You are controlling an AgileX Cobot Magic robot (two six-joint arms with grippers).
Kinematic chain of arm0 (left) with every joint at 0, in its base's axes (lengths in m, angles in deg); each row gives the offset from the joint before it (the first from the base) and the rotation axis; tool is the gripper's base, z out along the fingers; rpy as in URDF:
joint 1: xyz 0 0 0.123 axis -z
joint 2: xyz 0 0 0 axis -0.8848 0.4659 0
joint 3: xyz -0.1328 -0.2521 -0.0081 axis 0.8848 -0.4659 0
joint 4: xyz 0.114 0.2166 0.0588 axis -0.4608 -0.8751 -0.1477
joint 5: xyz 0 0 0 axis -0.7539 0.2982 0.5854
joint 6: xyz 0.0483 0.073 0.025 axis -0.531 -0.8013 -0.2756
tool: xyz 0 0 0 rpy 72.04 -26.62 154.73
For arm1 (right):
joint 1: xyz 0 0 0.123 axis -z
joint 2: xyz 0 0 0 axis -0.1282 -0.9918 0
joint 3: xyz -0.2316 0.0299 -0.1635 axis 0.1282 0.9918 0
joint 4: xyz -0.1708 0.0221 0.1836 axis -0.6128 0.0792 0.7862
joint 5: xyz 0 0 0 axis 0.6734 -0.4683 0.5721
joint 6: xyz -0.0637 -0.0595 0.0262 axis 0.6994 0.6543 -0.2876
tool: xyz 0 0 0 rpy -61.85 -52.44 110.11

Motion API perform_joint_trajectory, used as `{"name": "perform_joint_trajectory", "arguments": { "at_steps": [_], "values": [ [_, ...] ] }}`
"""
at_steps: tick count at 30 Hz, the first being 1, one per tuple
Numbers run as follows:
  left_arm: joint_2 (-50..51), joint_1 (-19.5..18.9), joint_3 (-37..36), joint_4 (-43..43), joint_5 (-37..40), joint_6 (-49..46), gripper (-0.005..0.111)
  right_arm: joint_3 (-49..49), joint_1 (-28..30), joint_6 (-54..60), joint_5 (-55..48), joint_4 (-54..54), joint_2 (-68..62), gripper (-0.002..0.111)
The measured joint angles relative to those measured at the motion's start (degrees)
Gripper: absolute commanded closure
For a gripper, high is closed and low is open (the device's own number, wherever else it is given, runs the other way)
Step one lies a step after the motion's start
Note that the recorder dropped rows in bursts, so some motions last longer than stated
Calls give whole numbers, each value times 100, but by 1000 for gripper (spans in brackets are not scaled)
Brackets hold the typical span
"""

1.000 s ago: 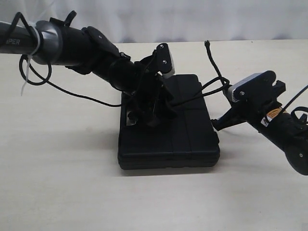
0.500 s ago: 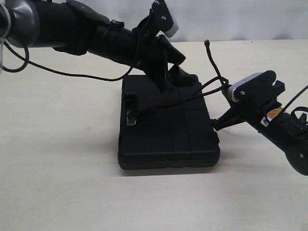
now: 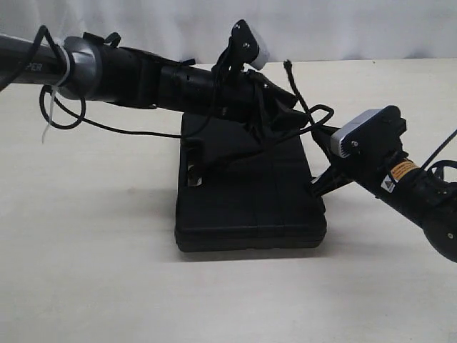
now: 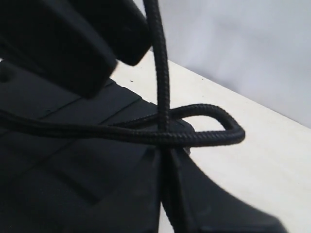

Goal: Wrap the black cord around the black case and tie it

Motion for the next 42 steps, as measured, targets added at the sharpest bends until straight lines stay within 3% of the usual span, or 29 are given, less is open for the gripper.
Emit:
{"name": "perform_joint_trajectory", "arguments": {
  "at_steps": [8, 13, 15, 16, 20, 22, 25, 28, 32, 42],
  "values": [
    [0, 89, 389, 24, 91, -63, 69, 0, 0, 0, 36, -150, 0, 104],
    [116, 123, 401, 34, -412, 1, 71, 0, 0, 0, 46, -164, 0, 104],
    [181, 123, 401, 34, -397, 24, 98, 0, 0, 0, 50, -164, 0, 104],
    [181, 123, 401, 34, -334, 10, 105, 0, 0, 0, 50, -164, 0, 104],
    [181, 135, 401, 34, -239, -76, 107, 0, 0, 0, 60, -164, 0, 104],
    [181, 135, 401, 34, -239, -76, 107, 0, 0, 22, 60, -164, 0, 97],
    [181, 135, 500, 34, -239, -76, 107, 0, 0, 281, 73, -164, 0, 71],
    [180, 135, 715, 34, -249, -76, 107, 0, 0, 457, 73, -164, 0, 57],
    [65, 135, 906, 34, -352, -76, 107, 0, 0, 641, 37, -74, 0, 52],
    [-456, 135, 933, -58, -581, -76, 107, 0, 0, 712, -11, 1474, 0, 53]
  ]
}}
